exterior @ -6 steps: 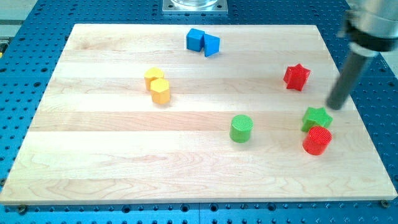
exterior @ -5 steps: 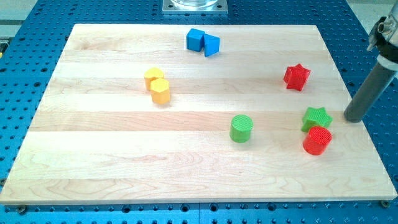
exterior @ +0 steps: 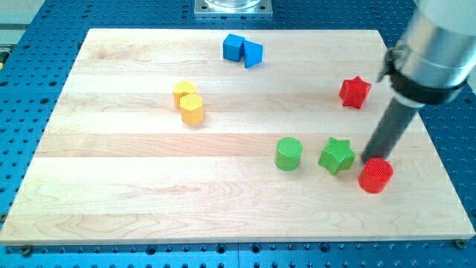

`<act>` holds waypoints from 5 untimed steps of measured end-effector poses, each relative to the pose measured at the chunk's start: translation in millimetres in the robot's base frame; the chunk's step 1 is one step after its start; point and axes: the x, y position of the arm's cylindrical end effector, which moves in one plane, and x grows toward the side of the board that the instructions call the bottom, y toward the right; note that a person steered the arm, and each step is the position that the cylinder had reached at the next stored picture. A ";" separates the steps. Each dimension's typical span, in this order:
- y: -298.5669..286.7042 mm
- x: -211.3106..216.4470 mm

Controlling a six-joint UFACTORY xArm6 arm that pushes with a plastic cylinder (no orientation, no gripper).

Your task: Move the green star into the green circle

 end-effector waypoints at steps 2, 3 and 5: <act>-62.0 -0.5; -131.5 2.8; 42.3 86.1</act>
